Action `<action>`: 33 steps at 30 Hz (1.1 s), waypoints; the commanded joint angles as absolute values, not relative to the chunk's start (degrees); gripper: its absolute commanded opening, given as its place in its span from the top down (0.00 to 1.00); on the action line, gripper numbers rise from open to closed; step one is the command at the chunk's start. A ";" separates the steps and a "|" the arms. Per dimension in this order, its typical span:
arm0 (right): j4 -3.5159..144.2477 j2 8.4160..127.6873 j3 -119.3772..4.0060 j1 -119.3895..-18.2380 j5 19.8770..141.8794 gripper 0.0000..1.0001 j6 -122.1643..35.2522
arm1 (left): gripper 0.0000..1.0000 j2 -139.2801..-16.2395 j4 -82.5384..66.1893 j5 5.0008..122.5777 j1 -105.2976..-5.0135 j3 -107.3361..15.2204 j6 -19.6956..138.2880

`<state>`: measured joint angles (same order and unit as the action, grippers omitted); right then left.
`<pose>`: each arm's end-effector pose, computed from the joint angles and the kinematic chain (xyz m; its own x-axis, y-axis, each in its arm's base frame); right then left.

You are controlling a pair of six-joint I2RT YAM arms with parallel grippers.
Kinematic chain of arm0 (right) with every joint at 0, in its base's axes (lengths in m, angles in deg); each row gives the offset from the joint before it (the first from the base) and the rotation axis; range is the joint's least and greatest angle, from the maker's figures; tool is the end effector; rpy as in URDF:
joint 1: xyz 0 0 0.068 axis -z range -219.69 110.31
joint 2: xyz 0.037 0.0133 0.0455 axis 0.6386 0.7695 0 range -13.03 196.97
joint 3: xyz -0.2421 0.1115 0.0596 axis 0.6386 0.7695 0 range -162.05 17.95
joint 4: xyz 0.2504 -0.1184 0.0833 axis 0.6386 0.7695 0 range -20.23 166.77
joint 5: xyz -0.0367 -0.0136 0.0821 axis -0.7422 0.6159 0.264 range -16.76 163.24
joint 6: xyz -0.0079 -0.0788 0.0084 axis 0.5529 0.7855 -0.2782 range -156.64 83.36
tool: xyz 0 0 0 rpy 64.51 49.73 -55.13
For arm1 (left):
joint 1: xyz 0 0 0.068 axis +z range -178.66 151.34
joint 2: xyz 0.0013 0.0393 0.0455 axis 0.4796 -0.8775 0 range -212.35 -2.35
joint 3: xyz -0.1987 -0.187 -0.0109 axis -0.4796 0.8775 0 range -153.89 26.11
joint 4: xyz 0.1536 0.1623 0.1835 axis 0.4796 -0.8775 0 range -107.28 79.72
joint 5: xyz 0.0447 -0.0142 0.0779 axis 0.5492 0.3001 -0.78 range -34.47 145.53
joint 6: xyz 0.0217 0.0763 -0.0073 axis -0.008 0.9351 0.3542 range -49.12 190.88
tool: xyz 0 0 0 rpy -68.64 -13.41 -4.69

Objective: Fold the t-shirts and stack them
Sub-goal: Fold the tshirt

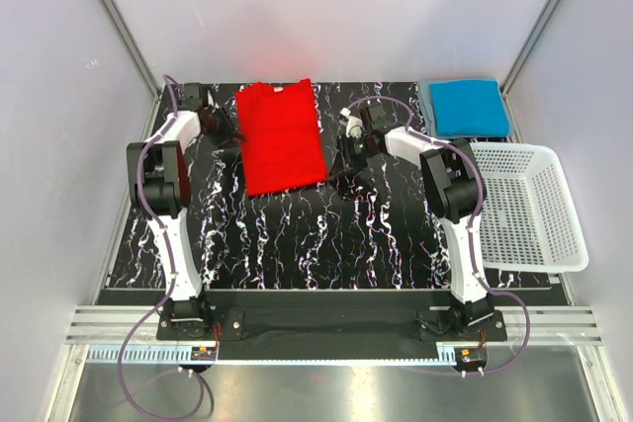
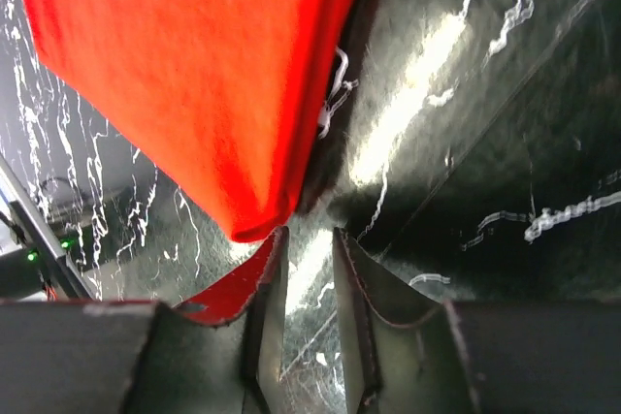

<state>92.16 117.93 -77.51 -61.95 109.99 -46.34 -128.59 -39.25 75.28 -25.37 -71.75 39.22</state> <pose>0.4659 0.2350 0.0933 -0.8734 -0.2116 -0.4386 -0.4573 0.6662 0.5892 0.5213 0.0067 0.1324 -0.7827 -0.5398 -0.3100 -0.3321 0.7833 -0.5255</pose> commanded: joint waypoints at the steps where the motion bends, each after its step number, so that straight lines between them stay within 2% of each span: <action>1: 88.24 112.84 -74.00 -62.45 108.39 0.68 -47.71 | 0.60 -124.53 -43.15 72.50 -24.61 -72.68 40.64; 5: 88.23 112.30 -74.86 -62.45 108.65 0.53 -49.30 | 0.53 -117.52 -44.55 71.00 -24.70 -69.35 42.57; 9: 87.52 112.91 -76.79 -62.80 109.45 0.46 -50.35 | 0.48 -110.12 -40.97 72.83 -25.32 -59.79 42.67; 11: 88.14 114.32 -78.81 -62.98 109.71 0.45 -50.00 | 0.48 -107.31 -35.54 76.61 -25.67 -50.94 41.44; 14: 88.67 115.99 -81.01 -63.59 110.41 0.44 -49.21 | 0.46 -103.35 -33.22 74.88 -26.28 -42.74 41.78; 19: 89.54 118.01 -82.51 -64.47 108.84 0.46 -47.89 | 0.45 -102.11 -31.64 74.78 -26.72 -36.92 41.87; 22: 88.76 118.63 -81.98 -64.82 108.57 0.48 -47.80 | 0.44 -101.76 -29.97 74.07 -27.60 -34.10 41.08; 29: 88.14 118.28 -79.09 -66.23 107.43 0.64 -47.45 | 0.47 -102.55 -28.38 73.81 -28.39 -31.02 40.29; 30: 87.70 117.93 -78.39 -66.23 107.08 0.74 -47.45 | 0.50 -102.81 -28.30 73.90 -28.39 -30.84 40.46; 33: 86.82 115.65 -75.05 -66.32 105.23 0.83 -47.54 | 0.68 -103.69 -28.38 73.37 -28.31 -30.32 40.73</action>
<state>87.70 118.76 -77.58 -65.45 108.00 -48.43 -103.23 -30.09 74.12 -28.16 -31.36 40.18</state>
